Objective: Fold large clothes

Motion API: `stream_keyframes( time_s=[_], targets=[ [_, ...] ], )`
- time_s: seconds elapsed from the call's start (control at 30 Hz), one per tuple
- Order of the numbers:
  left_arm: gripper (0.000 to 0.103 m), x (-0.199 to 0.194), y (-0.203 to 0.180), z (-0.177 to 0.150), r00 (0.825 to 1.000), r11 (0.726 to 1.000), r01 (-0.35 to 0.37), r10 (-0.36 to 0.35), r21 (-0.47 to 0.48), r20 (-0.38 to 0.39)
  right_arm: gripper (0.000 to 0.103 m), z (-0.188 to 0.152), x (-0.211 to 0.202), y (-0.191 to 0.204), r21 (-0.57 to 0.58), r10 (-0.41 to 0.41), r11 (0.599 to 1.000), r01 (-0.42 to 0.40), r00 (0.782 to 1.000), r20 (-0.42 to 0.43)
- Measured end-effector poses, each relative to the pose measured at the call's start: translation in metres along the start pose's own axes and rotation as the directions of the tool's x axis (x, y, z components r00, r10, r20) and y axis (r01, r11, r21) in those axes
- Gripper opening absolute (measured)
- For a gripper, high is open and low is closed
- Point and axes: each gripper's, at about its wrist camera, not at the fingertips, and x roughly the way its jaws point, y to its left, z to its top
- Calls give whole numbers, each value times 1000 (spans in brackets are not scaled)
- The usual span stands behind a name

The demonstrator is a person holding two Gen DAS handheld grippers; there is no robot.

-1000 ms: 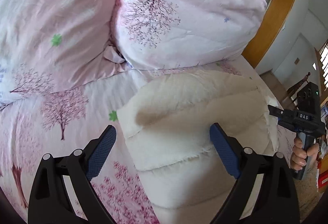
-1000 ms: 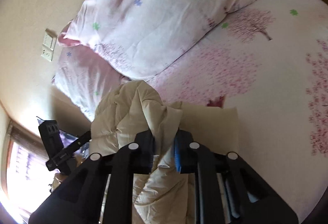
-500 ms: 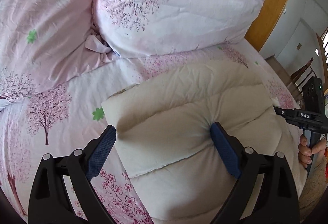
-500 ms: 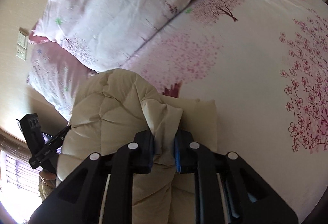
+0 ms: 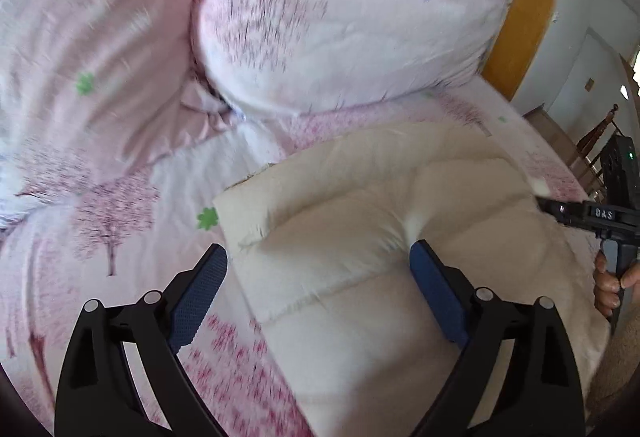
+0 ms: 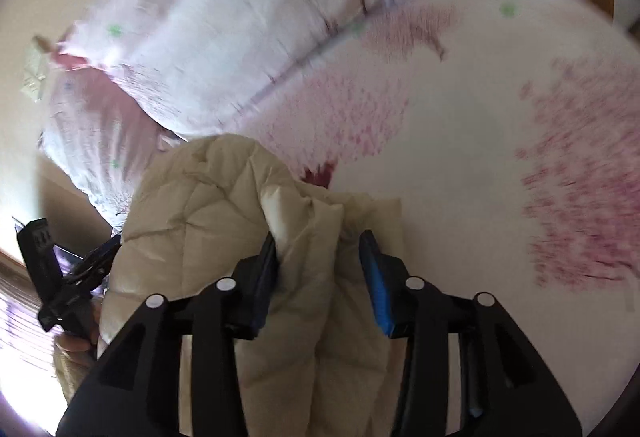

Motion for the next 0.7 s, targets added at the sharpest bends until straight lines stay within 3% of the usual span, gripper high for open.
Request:
stream_keyframes(
  time_s=[0.13,0.33,0.47,0.57,0.7],
  targets=[
    [94,-47,-16,-21,997,999,26,-29,40,70,43,-35,-55,28,-132,61,990,-45,990,124],
    [94,-72,-53,-58,998,991,33,-41,130,55,43,-95,-70,63,-290,57,957,-20,991,119],
    [94,-62,-71,-71,999,981,-32,28,190,22,42,-110,-54,61,-285,-14,958,41,995,95],
    [96,-43,-71,-77,998,984,-17,26,176,-49,47,-116,-37,52,-261,-68,962,83,996,65],
    [102,-26,-63,-81,995,991,-11,24,136,-95,54,-120,-26,35,-175,-55,983,59,998,27]
  ],
)
